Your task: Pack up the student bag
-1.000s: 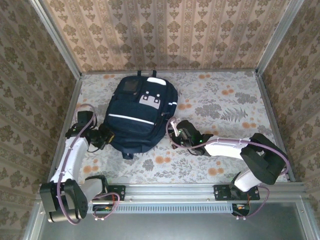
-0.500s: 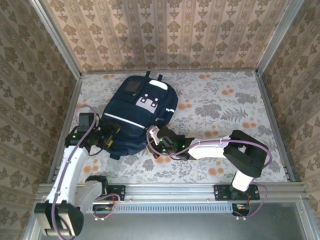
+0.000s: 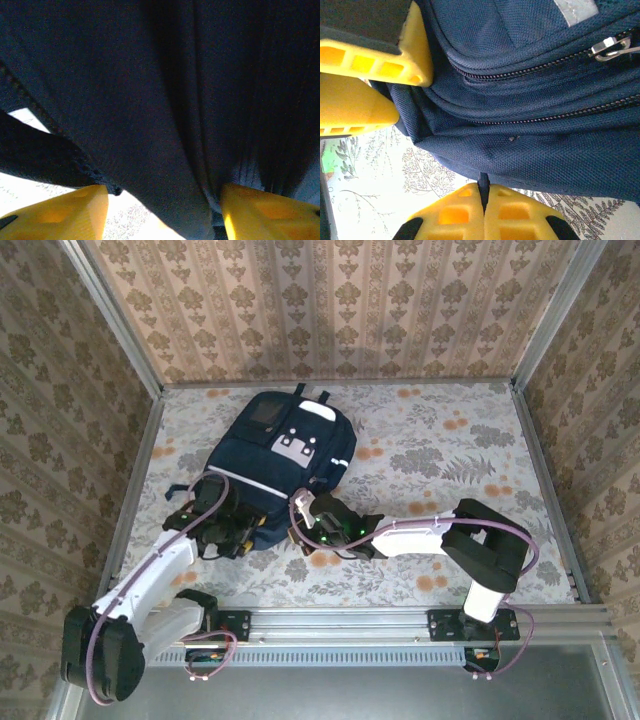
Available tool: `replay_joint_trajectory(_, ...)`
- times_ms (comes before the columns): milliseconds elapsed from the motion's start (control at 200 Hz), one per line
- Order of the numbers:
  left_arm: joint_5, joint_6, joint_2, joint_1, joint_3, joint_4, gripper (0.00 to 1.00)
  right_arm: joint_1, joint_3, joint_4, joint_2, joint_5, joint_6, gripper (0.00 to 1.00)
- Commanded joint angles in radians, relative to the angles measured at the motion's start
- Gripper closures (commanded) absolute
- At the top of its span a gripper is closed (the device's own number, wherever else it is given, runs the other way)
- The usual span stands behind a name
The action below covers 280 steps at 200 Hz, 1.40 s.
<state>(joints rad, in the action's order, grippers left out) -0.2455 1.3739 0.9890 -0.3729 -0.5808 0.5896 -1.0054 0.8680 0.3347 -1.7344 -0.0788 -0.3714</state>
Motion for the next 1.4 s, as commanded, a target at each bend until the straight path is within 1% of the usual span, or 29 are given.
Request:
replay_joint_trajectory(0,0.029,0.044,0.017,-0.008,-0.024,-0.078,0.41,-0.014,0.016,0.046,-0.006,0.005,-0.009,1.00)
replay_joint_trajectory(165,0.052,0.049,0.025,-0.009,-0.024,-0.085,0.50,-0.015,0.009,0.055,-0.007,0.005,-0.010,1.00)
replay_joint_trajectory(275,0.051,0.048,0.024,-0.009,-0.032,-0.079,0.53,-0.016,0.007,0.052,-0.005,0.007,-0.006,1.00)
replay_joint_trajectory(335,0.049,0.048,0.018,-0.009,-0.038,-0.072,0.58,-0.016,0.005,0.050,-0.001,0.012,-0.003,1.00)
replay_joint_trajectory(420,0.051,0.044,0.001,-0.010,-0.046,-0.053,0.68,-0.016,0.003,0.050,0.002,0.020,0.002,1.00)
replay_joint_trajectory(505,0.064,0.046,-0.020,-0.011,-0.059,-0.014,0.83,-0.016,0.002,0.043,0.005,0.023,0.007,1.00)
replay_joint_trajectory(625,0.075,0.048,-0.036,-0.009,-0.062,-0.001,1.00,-0.017,0.001,0.040,0.007,0.041,0.019,1.00)
replay_joint_trajectory(730,0.066,0.047,-0.032,-0.009,-0.062,-0.010,1.00,-0.016,0.000,0.023,0.010,0.053,0.035,1.00)
replay_joint_trajectory(905,0.063,0.024,-0.043,0.008,-0.068,0.009,1.00,0.006,-0.054,0.009,0.041,0.127,0.057,1.00)
replay_joint_trajectory(1040,0.063,0.001,-0.085,0.046,-0.070,0.043,1.00,0.064,-0.125,0.026,0.080,0.180,0.046,1.00)
replay_joint_trajectory(1200,0.048,-0.013,-0.128,0.087,-0.054,0.059,1.00,0.144,-0.179,0.054,0.114,0.206,0.035,1.00)
replay_joint_trajectory(1295,0.027,-0.019,-0.124,0.091,-0.042,0.034,1.00,0.195,-0.176,0.061,0.107,0.210,0.014,1.00)
replay_joint_trajectory(1395,-0.022,-0.027,-0.099,0.086,-0.026,-0.025,1.00,0.235,-0.151,0.047,0.093,0.206,-0.010,1.00)
